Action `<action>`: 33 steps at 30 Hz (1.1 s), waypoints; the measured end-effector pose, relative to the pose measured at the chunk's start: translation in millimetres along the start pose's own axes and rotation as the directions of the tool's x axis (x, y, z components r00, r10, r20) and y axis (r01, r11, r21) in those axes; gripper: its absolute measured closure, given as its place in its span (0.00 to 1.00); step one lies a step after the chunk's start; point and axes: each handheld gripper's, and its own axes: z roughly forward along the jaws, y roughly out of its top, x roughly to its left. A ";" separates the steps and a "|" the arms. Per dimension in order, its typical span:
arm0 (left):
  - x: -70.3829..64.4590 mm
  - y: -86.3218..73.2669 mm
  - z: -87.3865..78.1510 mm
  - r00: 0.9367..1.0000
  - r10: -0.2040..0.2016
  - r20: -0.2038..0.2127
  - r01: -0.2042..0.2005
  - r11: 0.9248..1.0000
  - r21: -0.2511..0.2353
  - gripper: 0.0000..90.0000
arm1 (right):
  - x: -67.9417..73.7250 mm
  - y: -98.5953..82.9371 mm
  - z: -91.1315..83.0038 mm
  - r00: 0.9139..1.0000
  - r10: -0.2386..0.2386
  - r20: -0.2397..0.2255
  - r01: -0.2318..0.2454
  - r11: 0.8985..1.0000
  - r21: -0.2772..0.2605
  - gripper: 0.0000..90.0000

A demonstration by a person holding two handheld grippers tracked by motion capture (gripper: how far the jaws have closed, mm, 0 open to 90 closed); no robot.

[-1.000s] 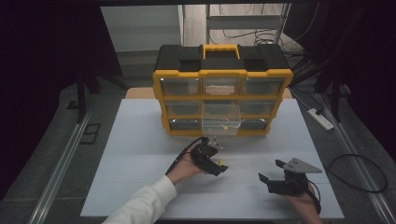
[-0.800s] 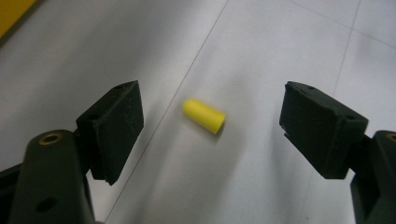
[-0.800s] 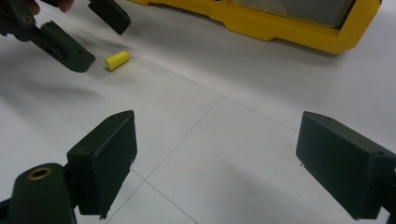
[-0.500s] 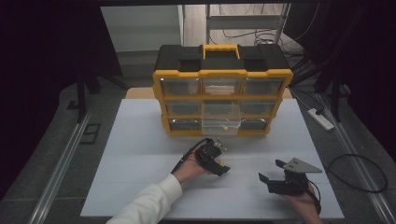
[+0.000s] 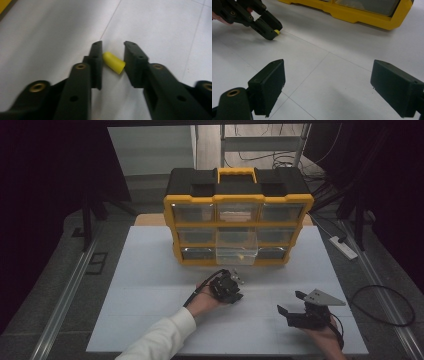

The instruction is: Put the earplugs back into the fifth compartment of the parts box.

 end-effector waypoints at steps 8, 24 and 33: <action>-6.1 1.5 -5.9 1.000 0.009 0.001 -0.009 0.999 -0.039 0.90 | 0.1 0.1 -0.4 1.000 -0.001 0.004 0.001 1.000 -0.005 0.15; -5.7 -9.3 -44.3 0.999 -0.035 0.008 0.036 0.983 -0.179 0.90 | 0.2 0.0 -0.1 1.000 0.000 0.008 0.000 1.000 -0.004 0.15; -5.5 -15.8 -64.7 0.998 -0.065 0.025 0.069 0.964 -0.258 0.89 | 0.2 0.0 -0.4 1.000 0.000 0.009 0.000 1.000 -0.004 0.15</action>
